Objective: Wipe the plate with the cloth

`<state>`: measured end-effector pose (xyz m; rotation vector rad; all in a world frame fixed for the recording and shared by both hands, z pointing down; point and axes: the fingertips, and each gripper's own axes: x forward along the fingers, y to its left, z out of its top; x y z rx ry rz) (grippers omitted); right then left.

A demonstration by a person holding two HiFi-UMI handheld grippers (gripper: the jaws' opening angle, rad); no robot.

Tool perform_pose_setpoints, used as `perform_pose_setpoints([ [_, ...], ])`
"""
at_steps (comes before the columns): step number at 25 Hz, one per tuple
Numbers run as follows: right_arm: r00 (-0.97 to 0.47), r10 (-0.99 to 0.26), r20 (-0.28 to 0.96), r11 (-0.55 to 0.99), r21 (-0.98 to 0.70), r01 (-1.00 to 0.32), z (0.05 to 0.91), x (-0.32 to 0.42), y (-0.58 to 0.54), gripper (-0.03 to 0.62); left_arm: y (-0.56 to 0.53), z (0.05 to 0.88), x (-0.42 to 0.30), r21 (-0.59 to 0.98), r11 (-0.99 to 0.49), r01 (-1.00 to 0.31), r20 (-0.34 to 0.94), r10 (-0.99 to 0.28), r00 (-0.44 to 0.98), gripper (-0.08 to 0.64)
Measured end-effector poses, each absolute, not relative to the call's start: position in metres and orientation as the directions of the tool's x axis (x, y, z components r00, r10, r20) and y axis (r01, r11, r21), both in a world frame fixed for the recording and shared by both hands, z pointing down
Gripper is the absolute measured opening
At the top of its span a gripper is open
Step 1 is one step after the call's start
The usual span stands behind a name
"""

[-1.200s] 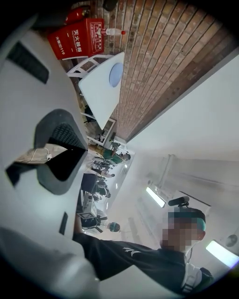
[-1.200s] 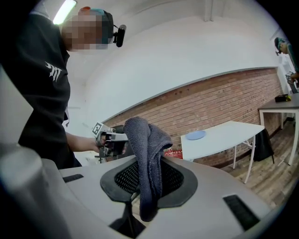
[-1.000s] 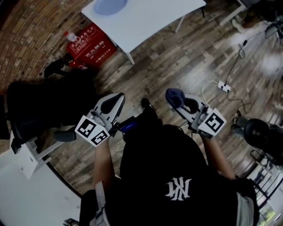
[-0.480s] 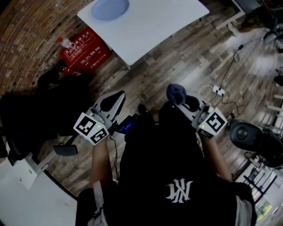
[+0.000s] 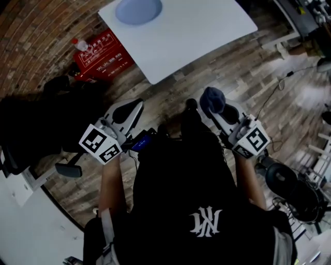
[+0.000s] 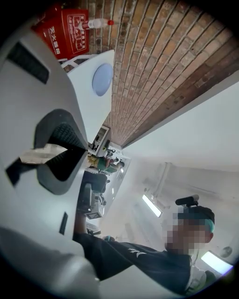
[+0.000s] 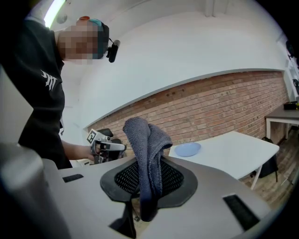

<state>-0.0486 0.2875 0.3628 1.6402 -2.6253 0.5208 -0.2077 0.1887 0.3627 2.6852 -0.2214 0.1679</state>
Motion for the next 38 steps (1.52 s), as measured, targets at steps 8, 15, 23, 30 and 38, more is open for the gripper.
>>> perform_pose_setpoints([
  [8, -0.578, -0.809, 0.112, 0.536, -0.263, -0.802, 0.340, 0.016, 0.214, 0.091, 0.142, 0.362, -0.164, 0.411, -0.843, -0.348, 0.213, -0.282, 0.936, 0.002],
  [15, -0.691, -0.722, 0.029, 0.658, -0.280, -0.699, 0.326, 0.104, 0.185, 0.091, 0.111, 0.338, -0.086, 0.349, -0.811, -0.469, 0.212, -0.419, 0.883, 0.002],
  [23, -0.787, -0.614, 0.055, 0.760, -0.227, -0.609, 0.340, 0.134, 0.154, 0.091, 0.110, 0.342, -0.051, 0.349, -0.761, -0.546, 0.250, -0.486, 0.838, 0.002],
  [30, -0.805, -0.590, 0.067, 0.773, -0.239, -0.587, 0.344, 0.143, 0.096, 0.091, 0.059, 0.352, -0.036, 0.355, -0.755, -0.551, 0.258, -0.487, 0.834, 0.002],
  [38, -0.812, -0.566, 0.140, 0.773, -0.251, -0.582, 0.348, 0.141, 0.017, 0.091, -0.028, 0.351, -0.032, 0.351, -0.734, -0.581, 0.232, -0.533, 0.813, 0.002],
])
